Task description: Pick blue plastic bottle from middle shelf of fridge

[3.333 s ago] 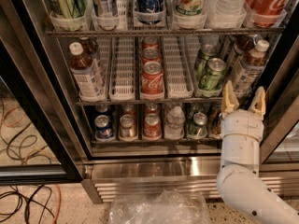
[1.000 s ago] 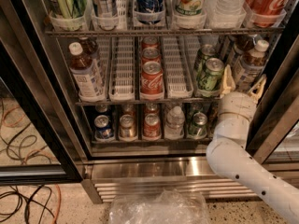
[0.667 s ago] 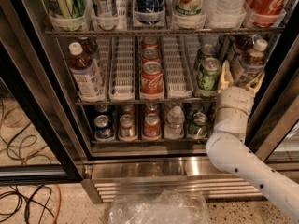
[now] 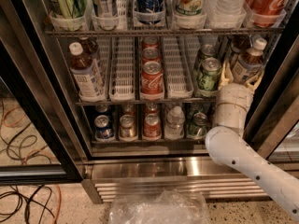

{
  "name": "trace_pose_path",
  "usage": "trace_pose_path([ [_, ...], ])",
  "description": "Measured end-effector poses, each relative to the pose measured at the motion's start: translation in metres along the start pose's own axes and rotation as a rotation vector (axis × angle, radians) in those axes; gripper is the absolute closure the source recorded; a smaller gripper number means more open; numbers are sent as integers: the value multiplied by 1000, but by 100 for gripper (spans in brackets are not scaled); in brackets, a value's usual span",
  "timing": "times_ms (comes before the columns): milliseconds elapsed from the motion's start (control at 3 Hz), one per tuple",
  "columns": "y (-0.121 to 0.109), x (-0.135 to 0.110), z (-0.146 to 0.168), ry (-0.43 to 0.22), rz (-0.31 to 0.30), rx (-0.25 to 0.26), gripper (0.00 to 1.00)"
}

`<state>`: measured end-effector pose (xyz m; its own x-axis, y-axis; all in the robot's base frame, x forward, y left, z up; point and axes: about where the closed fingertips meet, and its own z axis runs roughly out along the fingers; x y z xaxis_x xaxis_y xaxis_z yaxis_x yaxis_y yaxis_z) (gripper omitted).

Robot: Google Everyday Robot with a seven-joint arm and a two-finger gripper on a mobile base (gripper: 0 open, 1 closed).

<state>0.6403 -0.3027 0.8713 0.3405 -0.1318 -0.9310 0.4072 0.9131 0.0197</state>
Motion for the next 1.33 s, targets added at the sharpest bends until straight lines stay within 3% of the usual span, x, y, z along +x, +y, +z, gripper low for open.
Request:
trace_pose_path([
  [333,0,0,0,0,0,0,52],
  [1000,0,0,0,0,0,0,100],
  [1333,0,0,0,0,0,1,100],
])
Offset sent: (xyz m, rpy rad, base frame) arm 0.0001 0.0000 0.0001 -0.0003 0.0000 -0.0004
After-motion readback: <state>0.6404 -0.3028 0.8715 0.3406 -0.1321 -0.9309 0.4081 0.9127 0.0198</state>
